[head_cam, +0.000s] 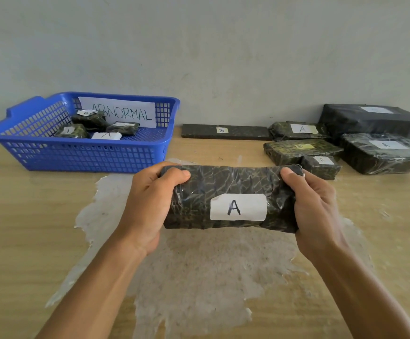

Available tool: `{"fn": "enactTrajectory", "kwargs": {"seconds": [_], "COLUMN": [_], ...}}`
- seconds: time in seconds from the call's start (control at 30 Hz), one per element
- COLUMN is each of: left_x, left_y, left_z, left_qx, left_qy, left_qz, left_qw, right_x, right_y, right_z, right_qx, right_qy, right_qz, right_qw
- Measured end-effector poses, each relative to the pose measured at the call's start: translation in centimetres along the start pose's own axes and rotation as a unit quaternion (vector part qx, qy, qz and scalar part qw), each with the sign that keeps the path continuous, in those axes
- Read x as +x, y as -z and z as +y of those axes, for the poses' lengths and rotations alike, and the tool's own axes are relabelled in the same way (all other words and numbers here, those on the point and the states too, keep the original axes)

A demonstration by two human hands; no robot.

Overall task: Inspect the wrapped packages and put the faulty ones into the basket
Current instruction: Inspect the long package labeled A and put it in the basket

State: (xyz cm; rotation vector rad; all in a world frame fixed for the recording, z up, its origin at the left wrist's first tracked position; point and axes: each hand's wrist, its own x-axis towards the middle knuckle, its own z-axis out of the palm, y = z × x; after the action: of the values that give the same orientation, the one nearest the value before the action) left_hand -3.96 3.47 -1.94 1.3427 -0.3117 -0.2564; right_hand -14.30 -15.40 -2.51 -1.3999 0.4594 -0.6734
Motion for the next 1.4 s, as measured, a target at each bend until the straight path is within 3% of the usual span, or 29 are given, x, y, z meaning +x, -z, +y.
{"fn": "enactTrajectory", "kwargs": {"seconds": [0.2,0.5,0.67,0.83,1.4], "left_x": [-0.6,-1.5,-1.6,-2.2,-2.9], "left_y": [0.3,-0.5,-0.9,-1.1,-1.8], "left_z": [0.3,1.3,1.2,0.9,0.1], "left_qx": [0.022,0.057,0.116,0.277,0.304], "left_qy": [0.05,-0.011,-0.037,-0.131,-0.156], "left_qz": [-0.033,-0.03,0.023,0.11,0.141], "left_qw": [0.998,0.998,0.992,0.945,0.929], "right_x": [-0.4,-1.3,-1.4,-1.5,-2.5], "right_y": [-0.2,-0.1,-0.1,-0.5,-1.4], "right_z": [-0.1,-0.9,-0.6,0.2,0.2], "right_qx": [-0.016,-0.074,-0.054,-0.077,-0.095], "right_qy": [0.008,0.02,0.04,0.096,0.104], "right_qz": [-0.002,-0.002,0.009,0.029,0.039], "right_qw": [1.0,0.997,0.998,0.992,0.989]}}
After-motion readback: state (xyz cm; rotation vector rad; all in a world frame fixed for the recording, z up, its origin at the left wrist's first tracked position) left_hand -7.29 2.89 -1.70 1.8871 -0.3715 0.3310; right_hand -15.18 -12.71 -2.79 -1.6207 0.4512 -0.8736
